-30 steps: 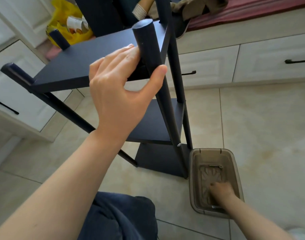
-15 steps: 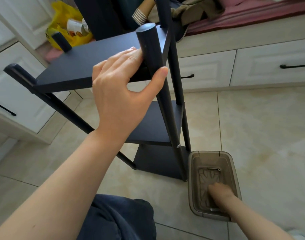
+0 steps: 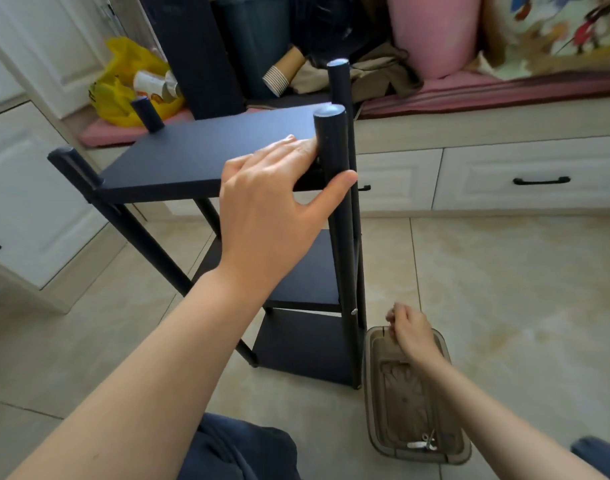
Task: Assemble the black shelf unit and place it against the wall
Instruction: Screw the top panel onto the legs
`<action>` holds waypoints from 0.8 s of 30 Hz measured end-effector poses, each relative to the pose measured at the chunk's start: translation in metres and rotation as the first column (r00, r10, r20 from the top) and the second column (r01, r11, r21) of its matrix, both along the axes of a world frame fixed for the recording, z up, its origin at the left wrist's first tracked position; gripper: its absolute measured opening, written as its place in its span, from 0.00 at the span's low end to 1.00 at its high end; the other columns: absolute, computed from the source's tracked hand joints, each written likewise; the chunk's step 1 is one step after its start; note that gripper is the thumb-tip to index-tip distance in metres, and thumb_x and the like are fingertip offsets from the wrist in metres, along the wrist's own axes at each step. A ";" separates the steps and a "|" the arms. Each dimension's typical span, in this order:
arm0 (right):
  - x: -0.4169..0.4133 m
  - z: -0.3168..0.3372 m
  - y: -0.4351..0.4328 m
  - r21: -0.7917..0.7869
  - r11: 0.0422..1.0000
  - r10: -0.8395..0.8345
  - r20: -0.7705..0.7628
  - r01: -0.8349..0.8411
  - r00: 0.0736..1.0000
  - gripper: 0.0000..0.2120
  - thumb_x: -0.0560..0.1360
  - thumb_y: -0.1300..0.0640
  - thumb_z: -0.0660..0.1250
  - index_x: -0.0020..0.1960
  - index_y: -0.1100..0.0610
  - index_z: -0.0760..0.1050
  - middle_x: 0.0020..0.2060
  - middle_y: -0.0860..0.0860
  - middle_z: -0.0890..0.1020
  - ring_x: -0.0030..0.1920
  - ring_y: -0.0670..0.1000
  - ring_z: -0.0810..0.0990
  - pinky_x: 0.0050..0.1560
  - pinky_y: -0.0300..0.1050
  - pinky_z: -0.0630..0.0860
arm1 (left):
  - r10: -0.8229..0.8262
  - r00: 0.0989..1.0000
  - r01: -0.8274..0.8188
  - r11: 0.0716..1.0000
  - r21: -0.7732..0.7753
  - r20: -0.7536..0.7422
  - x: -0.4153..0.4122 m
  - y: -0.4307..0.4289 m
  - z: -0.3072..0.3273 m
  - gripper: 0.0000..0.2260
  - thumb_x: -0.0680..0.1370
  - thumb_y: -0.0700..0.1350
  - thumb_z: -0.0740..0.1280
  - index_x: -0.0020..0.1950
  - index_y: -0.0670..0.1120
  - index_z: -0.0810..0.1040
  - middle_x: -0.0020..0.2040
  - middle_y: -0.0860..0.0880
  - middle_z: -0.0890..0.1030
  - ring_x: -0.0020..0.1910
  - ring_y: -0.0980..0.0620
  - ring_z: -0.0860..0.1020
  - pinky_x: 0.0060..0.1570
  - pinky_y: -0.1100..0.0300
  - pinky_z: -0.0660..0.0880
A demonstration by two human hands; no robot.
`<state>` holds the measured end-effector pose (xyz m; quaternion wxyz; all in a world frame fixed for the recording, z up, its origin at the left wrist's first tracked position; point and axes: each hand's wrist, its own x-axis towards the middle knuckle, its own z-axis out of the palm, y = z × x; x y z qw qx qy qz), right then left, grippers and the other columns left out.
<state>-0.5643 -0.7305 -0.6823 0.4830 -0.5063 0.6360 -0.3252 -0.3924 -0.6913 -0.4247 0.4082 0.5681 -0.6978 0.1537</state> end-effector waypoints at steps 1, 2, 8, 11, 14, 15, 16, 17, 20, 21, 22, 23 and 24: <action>0.008 0.018 -0.002 0.000 0.999 -0.051 0.116 0.051 0.992 0.18 0.84 0.54 0.53 0.41 0.59 0.74 0.35 0.55 0.76 0.39 0.54 0.75 0.43 0.51 0.71 | -0.001 1.000 0.001 1.000 0.007 0.003 -0.001 0.000 0.001 0.21 0.79 0.61 0.65 0.63 0.49 0.83 0.58 0.52 0.85 0.65 0.50 0.79 0.64 0.44 0.72; 0.016 0.037 -0.002 -0.005 0.997 -0.076 0.221 0.079 0.972 0.18 0.85 0.53 0.53 0.41 0.60 0.73 0.35 0.55 0.75 0.39 0.53 0.74 0.43 0.50 0.71 | -0.002 1.000 0.002 1.000 0.016 0.006 -0.001 0.001 0.002 0.21 0.79 0.61 0.64 0.63 0.49 0.83 0.58 0.52 0.85 0.66 0.49 0.78 0.64 0.45 0.71; 0.044 0.110 0.010 -0.284 0.945 -0.052 0.362 0.164 0.931 0.19 0.85 0.54 0.51 0.41 0.56 0.73 0.40 0.57 0.82 0.44 0.54 0.81 0.47 0.51 0.78 | 0.044 0.999 -0.045 0.999 0.027 0.027 -0.004 -0.005 0.005 0.21 0.78 0.62 0.62 0.61 0.51 0.83 0.56 0.54 0.85 0.66 0.47 0.78 0.58 0.53 0.66; 0.055 0.120 0.010 -0.290 0.955 0.038 0.338 0.066 0.940 0.19 0.86 0.52 0.49 0.46 0.60 0.72 0.40 0.56 0.85 0.44 0.55 0.82 0.45 0.51 0.78 | 0.059 0.997 -0.060 0.998 0.028 0.039 -0.004 -0.009 0.007 0.21 0.78 0.63 0.61 0.61 0.52 0.82 0.53 0.55 0.85 0.65 0.47 0.79 0.57 0.52 0.68; 0.068 0.129 0.003 -0.296 0.955 0.095 0.327 0.006 0.940 0.19 0.86 0.52 0.46 0.50 0.62 0.69 0.32 0.55 0.84 0.34 0.51 0.79 0.38 0.46 0.73 | 0.069 0.997 -0.072 0.995 0.064 0.042 0.000 -0.012 0.010 0.20 0.78 0.63 0.62 0.61 0.53 0.83 0.50 0.56 0.85 0.59 0.47 0.82 0.55 0.50 0.72; 0.071 0.132 0.000 -0.301 0.954 0.098 0.347 0.011 0.933 0.18 0.86 0.53 0.45 0.51 0.63 0.69 0.29 0.55 0.81 0.31 0.50 0.77 0.35 0.44 0.72 | 0.073 0.997 -0.075 0.995 0.067 0.030 0.002 -0.013 0.012 0.19 0.78 0.62 0.63 0.60 0.53 0.83 0.49 0.55 0.85 0.56 0.47 0.82 0.54 0.49 0.74; 0.075 0.135 -0.004 -0.306 0.952 0.102 0.366 0.016 0.925 0.18 0.86 0.54 0.46 0.51 0.64 0.68 0.27 0.56 0.78 0.28 0.50 0.75 0.31 0.43 0.71 | 0.081 0.997 -0.082 0.995 0.060 0.018 0.005 -0.015 0.014 0.19 0.78 0.62 0.64 0.60 0.53 0.83 0.47 0.55 0.85 0.53 0.46 0.83 0.52 0.49 0.74; 0.079 0.138 -0.007 -0.316 0.949 0.112 0.382 0.016 0.917 0.17 0.86 0.54 0.46 0.51 0.64 0.68 0.27 0.57 0.75 0.26 0.50 0.73 0.29 0.42 0.71 | 0.095 0.995 -0.096 0.994 0.047 0.009 0.009 -0.016 0.017 0.18 0.77 0.62 0.66 0.60 0.53 0.84 0.45 0.53 0.85 0.51 0.46 0.83 0.51 0.50 0.74; 0.093 0.149 -0.019 -0.348 0.937 0.166 0.371 -0.029 0.914 0.15 0.86 0.55 0.46 0.50 0.63 0.66 0.27 0.58 0.73 0.26 0.52 0.72 0.28 0.45 0.70 | 0.152 0.988 -0.150 0.987 0.061 -0.020 0.025 -0.021 0.026 0.19 0.78 0.62 0.66 0.64 0.54 0.82 0.43 0.50 0.85 0.49 0.45 0.82 0.50 0.50 0.73; 0.099 0.153 -0.024 -0.357 0.933 0.185 0.351 -0.052 0.918 0.15 0.86 0.55 0.46 0.50 0.64 0.66 0.27 0.58 0.73 0.27 0.53 0.72 0.28 0.46 0.71 | 0.165 0.986 -0.163 0.984 0.070 -0.028 0.032 -0.023 0.029 0.20 0.78 0.63 0.65 0.65 0.55 0.81 0.43 0.50 0.85 0.48 0.46 0.82 0.50 0.51 0.73; 0.103 0.157 -0.028 -0.360 0.930 0.200 0.335 -0.071 0.921 0.15 0.86 0.55 0.46 0.51 0.65 0.66 0.27 0.58 0.73 0.27 0.54 0.72 0.28 0.47 0.71 | 0.175 0.984 -0.172 0.983 0.070 -0.037 0.039 -0.024 0.032 0.21 0.79 0.63 0.64 0.66 0.55 0.81 0.43 0.50 0.85 0.47 0.46 0.82 0.50 0.51 0.73; 0.110 0.161 -0.031 -0.365 0.927 0.219 0.322 -0.092 0.921 0.16 0.86 0.55 0.46 0.51 0.65 0.65 0.27 0.58 0.73 0.27 0.54 0.72 0.28 0.48 0.71 | 0.189 0.981 -0.186 0.981 0.064 -0.050 0.046 -0.025 0.035 0.21 0.79 0.64 0.64 0.66 0.55 0.80 0.44 0.50 0.85 0.47 0.47 0.81 0.49 0.52 0.72; 0.117 0.166 -0.035 -0.373 0.921 0.237 0.307 -0.113 0.922 0.16 0.86 0.55 0.46 0.51 0.65 0.65 0.27 0.57 0.74 0.27 0.54 0.72 0.28 0.48 0.71 | 0.207 0.976 -0.203 0.978 0.055 -0.066 0.054 -0.024 0.039 0.21 0.79 0.63 0.64 0.67 0.55 0.80 0.45 0.49 0.85 0.47 0.47 0.82 0.49 0.54 0.71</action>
